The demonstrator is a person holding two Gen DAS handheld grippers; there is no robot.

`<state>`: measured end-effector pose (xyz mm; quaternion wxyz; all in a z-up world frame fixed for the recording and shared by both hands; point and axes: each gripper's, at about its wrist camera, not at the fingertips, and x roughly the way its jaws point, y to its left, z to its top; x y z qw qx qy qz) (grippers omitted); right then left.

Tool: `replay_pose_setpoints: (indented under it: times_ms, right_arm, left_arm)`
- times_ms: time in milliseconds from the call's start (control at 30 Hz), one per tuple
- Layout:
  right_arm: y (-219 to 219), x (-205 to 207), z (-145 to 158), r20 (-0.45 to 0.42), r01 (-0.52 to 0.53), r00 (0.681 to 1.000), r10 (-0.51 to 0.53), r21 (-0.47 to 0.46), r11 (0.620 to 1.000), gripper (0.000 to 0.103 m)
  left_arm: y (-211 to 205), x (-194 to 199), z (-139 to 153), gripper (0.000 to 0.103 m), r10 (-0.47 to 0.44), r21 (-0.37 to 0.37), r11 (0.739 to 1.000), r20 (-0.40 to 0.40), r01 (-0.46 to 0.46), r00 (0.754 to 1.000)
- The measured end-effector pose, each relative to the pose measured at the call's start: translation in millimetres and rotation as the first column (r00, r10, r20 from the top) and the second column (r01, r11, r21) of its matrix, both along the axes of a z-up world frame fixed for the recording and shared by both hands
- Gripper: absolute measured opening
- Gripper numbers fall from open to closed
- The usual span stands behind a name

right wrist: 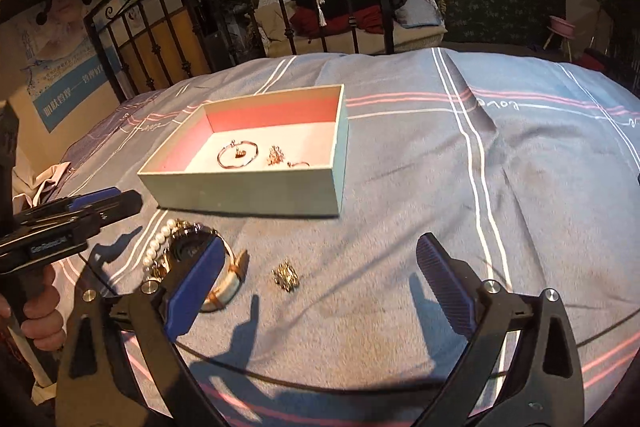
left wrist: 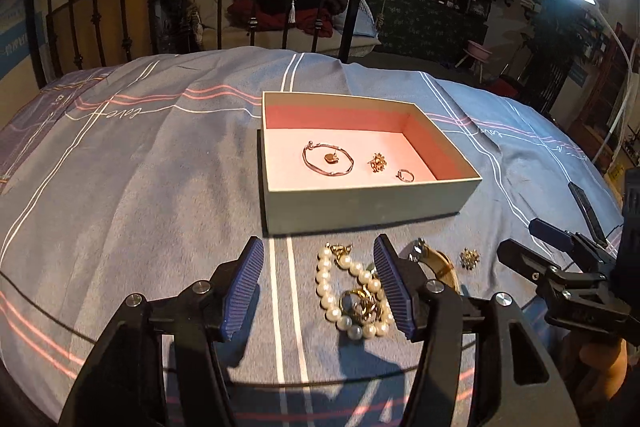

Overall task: Organize jewelry
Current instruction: 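Grasp the pearl bracelet strand with the left tool and lift it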

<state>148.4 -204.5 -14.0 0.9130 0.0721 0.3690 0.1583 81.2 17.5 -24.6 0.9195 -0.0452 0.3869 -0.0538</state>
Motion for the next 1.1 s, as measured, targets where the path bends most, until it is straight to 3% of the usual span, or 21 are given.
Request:
replay_pose_setpoints:
  times_ms: [100, 333, 467, 600, 767, 1000, 1100]
  right_arm:
    - [-3, -7, -12, -0.024, -0.013, 1.000, 0.013, 0.015, 1.000, 0.095]
    - [9, -12, -17, -0.017, -0.040, 0.999, 0.040, -0.031, 0.999, 0.095]
    - [11, -11, -19, -0.025, -0.043, 0.999, 0.042, -0.037, 0.998, 0.094]
    - [14, -11, -21, -0.026, -0.044, 0.999, 0.042, -0.054, 0.998, 0.094]
    - [21, -8, -23, -0.031, -0.039, 0.999, 0.036, -0.096, 0.995, 0.094]
    - [24, -7, -23, -0.036, -0.033, 0.999, 0.029, -0.123, 0.992, 0.092]
    - [24, -7, -24, -0.038, -0.033, 0.999, 0.029, -0.125, 0.992, 0.092]
  left_arm:
    - [5, -11, -9, 0.056, 0.015, -0.009, 1.000, -0.033, -0.015, 0.999]
    - [1, 19, -36, 0.051, 0.021, 0.042, 0.999, -0.112, -0.016, 0.994]
    - [-11, 34, -44, 0.045, 0.019, 0.158, 0.988, -0.126, 0.001, 0.992]
    - [-15, 34, -47, 0.044, 0.009, 0.213, 0.977, -0.121, 0.017, 0.993]
    - [-14, 33, -45, 0.044, 0.029, 0.204, 0.979, -0.159, 0.004, 0.987]
    - [-20, 34, -47, 0.043, 0.069, 0.226, 0.973, -0.152, -0.033, 0.986]
    - [-23, 33, -48, 0.038, 0.032, 0.240, 0.971, -0.134, 0.001, 0.990]
